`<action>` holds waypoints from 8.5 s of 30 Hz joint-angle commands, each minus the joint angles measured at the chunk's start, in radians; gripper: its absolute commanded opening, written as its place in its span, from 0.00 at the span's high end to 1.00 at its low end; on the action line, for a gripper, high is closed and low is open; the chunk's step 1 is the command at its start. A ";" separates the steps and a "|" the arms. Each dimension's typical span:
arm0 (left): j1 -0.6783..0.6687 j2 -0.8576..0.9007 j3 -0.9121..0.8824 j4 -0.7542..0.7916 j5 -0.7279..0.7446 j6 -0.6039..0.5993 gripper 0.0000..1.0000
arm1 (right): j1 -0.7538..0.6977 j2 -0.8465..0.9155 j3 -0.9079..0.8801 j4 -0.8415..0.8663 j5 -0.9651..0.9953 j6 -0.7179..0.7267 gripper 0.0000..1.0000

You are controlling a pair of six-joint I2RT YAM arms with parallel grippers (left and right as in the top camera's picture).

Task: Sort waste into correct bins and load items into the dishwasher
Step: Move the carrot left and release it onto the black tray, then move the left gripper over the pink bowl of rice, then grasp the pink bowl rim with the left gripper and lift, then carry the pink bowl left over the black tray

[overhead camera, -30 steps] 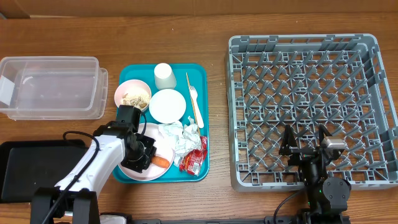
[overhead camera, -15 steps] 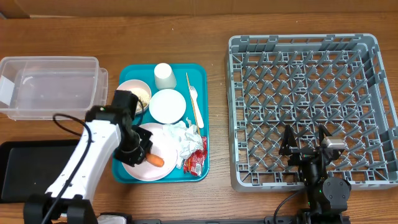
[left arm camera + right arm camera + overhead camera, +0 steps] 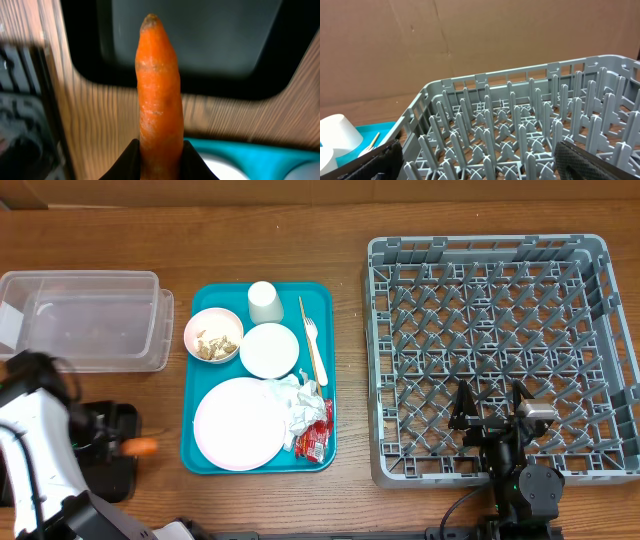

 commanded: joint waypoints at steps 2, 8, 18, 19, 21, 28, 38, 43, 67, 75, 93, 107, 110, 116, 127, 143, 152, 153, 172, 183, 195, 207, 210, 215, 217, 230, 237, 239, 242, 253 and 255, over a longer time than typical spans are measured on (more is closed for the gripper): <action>0.132 -0.008 -0.014 0.098 -0.013 0.076 0.96 | -0.004 -0.005 -0.011 0.005 0.009 -0.003 0.00; 0.201 -0.008 -0.037 0.195 -0.098 -0.008 0.96 | -0.004 -0.005 -0.011 0.005 0.009 -0.003 0.00; 0.202 0.069 -0.144 0.429 -0.172 -0.090 0.92 | -0.004 -0.005 -0.011 0.006 0.009 -0.003 0.00; 0.202 0.082 -0.145 0.436 -0.172 -0.090 0.93 | -0.004 -0.005 -0.011 0.006 0.009 -0.003 0.00; 0.202 0.122 -0.145 0.459 -0.167 -0.090 0.96 | -0.004 -0.005 -0.011 0.005 0.009 -0.003 0.00; 0.202 0.196 -0.145 0.481 -0.171 -0.089 0.28 | -0.004 -0.005 -0.011 0.006 0.009 -0.003 0.00; 0.202 0.181 -0.018 0.307 -0.001 -0.084 0.00 | -0.004 -0.005 -0.011 0.006 0.009 -0.003 0.00; 0.188 0.149 0.128 0.139 0.167 0.011 0.00 | -0.004 -0.005 -0.011 0.005 0.009 -0.003 0.00; -0.812 0.105 0.169 0.453 0.081 0.574 0.00 | -0.004 -0.005 -0.011 0.005 0.009 -0.003 0.00; -0.937 0.108 0.169 0.515 -0.055 0.679 0.00 | -0.004 -0.005 -0.011 0.006 0.009 -0.003 0.00; -0.892 0.247 0.169 0.488 -0.229 0.925 0.00 | -0.004 -0.005 -0.011 0.005 0.009 -0.003 0.00; -0.863 0.208 0.168 0.442 -0.182 1.123 0.03 | -0.004 -0.005 -0.011 0.005 0.009 -0.003 0.00; -0.859 0.208 0.161 0.435 -0.136 1.210 0.04 | -0.004 -0.005 -0.011 0.005 0.009 -0.003 0.00; -0.857 0.209 0.148 0.457 -0.141 1.228 0.00 | -0.004 -0.005 -0.011 0.006 0.009 -0.003 0.00; -0.821 0.209 0.124 0.457 -0.162 1.247 0.08 | -0.004 -0.005 -0.011 0.006 0.009 -0.003 0.00; -0.816 0.225 0.099 0.502 -0.152 1.615 0.05 | -0.004 -0.005 -0.011 0.005 0.009 -0.003 0.00; -0.816 0.266 0.099 0.491 -0.152 1.761 0.04 | -0.004 -0.005 -0.011 0.006 0.009 -0.003 0.00; -0.816 0.281 0.099 0.491 -0.153 1.772 0.04 | -0.004 -0.005 -0.011 0.006 0.009 -0.003 0.00; -0.815 0.382 0.099 0.604 -0.171 1.785 0.12 | -0.004 -0.005 -0.011 0.006 0.009 -0.003 0.00; -0.815 0.383 0.099 0.623 -0.088 1.773 0.39 | -0.004 -0.005 -0.011 0.005 0.009 -0.003 0.00; -0.815 0.385 0.099 0.622 -0.058 1.718 0.50 | -0.004 -0.005 -0.011 0.005 0.009 -0.003 0.00; -0.815 0.385 0.099 0.614 -0.056 1.706 0.68 | -0.004 -0.005 -0.011 0.005 0.009 -0.003 0.00; -0.815 0.385 0.099 0.612 -0.053 1.706 0.73 | -0.004 -0.005 -0.011 0.006 0.009 -0.003 0.00; -0.815 0.385 0.099 0.611 -0.050 1.687 0.88 | -0.004 -0.005 -0.011 0.006 0.009 -0.003 0.00; -0.815 0.385 0.099 0.612 -0.047 1.687 0.89 | -0.004 -0.005 -0.011 0.005 0.009 -0.003 0.00; -0.816 0.383 0.151 0.610 -0.070 1.424 0.96 | -0.004 -0.005 -0.011 0.006 0.009 -0.003 0.00; -0.816 0.375 0.285 0.528 -0.069 1.290 0.96 | -0.004 -0.005 -0.011 0.006 0.009 -0.003 0.00; -0.816 0.375 0.319 0.500 -0.069 1.277 0.96 | -0.004 -0.005 -0.011 0.005 0.009 -0.003 0.00; -0.816 0.375 0.393 0.462 -0.060 1.222 0.96 | -0.004 -0.005 -0.011 0.005 0.009 -0.003 0.00; -0.813 0.375 0.563 0.395 0.002 1.091 0.96 | -0.004 -0.005 -0.011 0.005 0.009 -0.003 0.00; -0.797 0.375 0.595 0.375 -0.010 1.016 0.96 | -0.004 -0.005 -0.011 0.005 0.009 -0.003 0.00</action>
